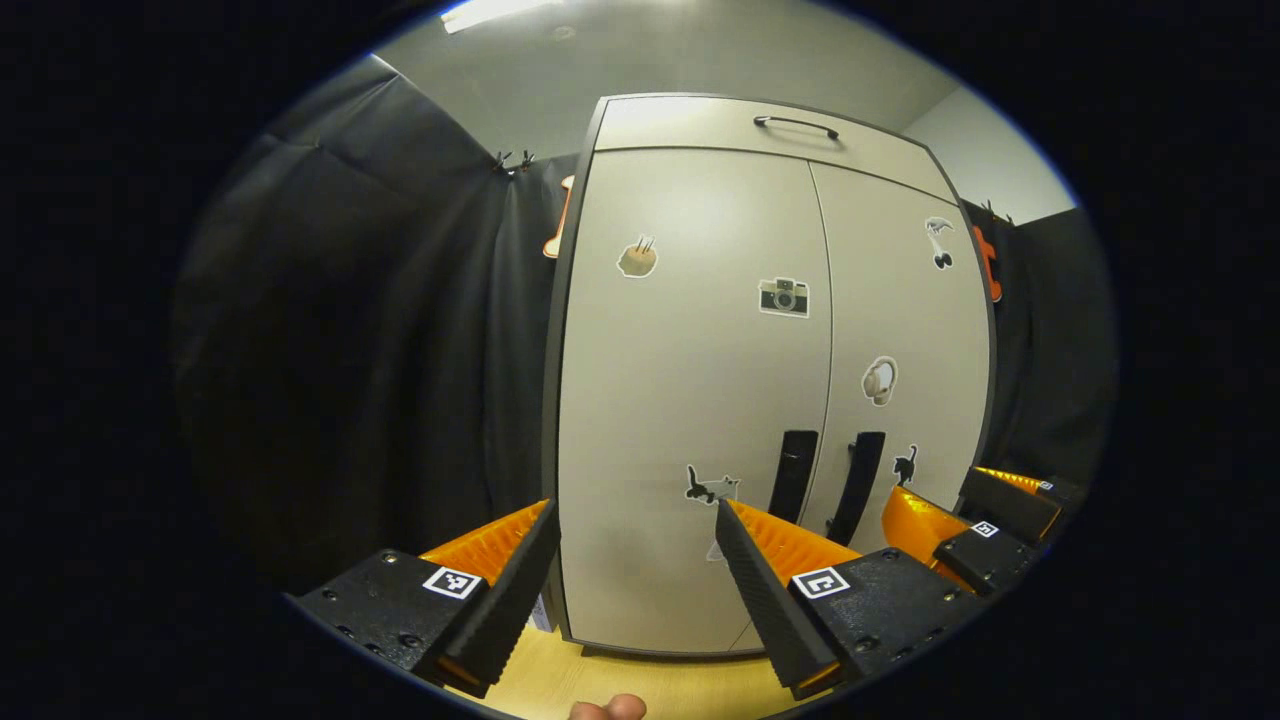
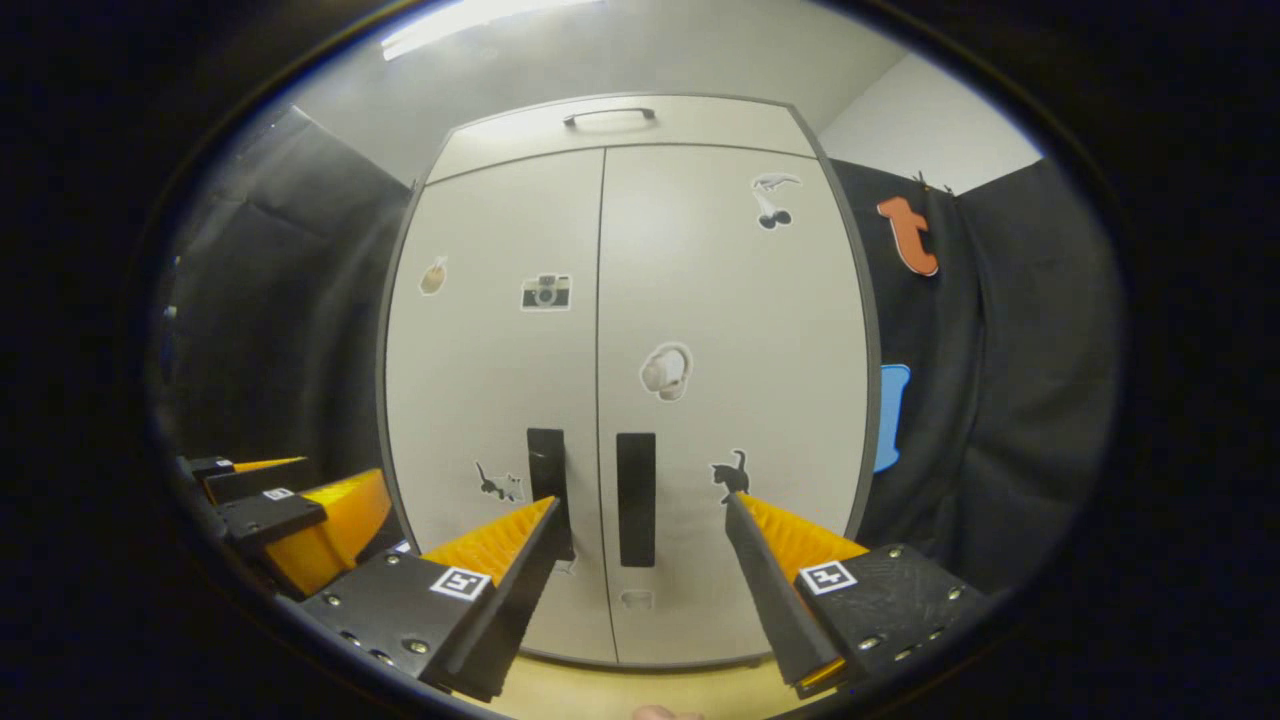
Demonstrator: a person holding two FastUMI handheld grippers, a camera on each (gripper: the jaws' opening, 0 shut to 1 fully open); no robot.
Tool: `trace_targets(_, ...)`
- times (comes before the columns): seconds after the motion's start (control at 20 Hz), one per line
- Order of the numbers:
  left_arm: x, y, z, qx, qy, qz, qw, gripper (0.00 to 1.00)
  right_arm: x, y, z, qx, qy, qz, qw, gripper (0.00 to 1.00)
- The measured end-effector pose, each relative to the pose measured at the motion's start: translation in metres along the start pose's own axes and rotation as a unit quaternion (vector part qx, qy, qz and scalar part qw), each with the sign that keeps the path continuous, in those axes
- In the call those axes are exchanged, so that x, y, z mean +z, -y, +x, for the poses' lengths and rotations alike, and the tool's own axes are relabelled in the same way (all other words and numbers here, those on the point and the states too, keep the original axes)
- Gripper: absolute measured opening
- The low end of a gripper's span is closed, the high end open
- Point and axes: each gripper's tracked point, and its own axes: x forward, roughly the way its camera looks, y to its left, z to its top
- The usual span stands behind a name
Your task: Open the right door of the double-door shoe cabinet with the right hand, and open the left door with the left hand.
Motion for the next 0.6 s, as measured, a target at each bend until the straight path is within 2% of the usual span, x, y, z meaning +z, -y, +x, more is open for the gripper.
trace_targets(0.45, -0.004, -0.047, -0.003, 0.055, -0.007, 0.005, 0.998, 0.97, -0.018, -0.003, 0.053, -0.004, -0.022, -0.018, 1.000, 0.96)
trace_targets(0.6, -0.005, -0.061, -0.006, 0.076, -0.009, 0.009, 0.997, 0.97, -0.029, -0.005, 0.070, -0.007, -0.037, -0.025, 0.999, 0.82)
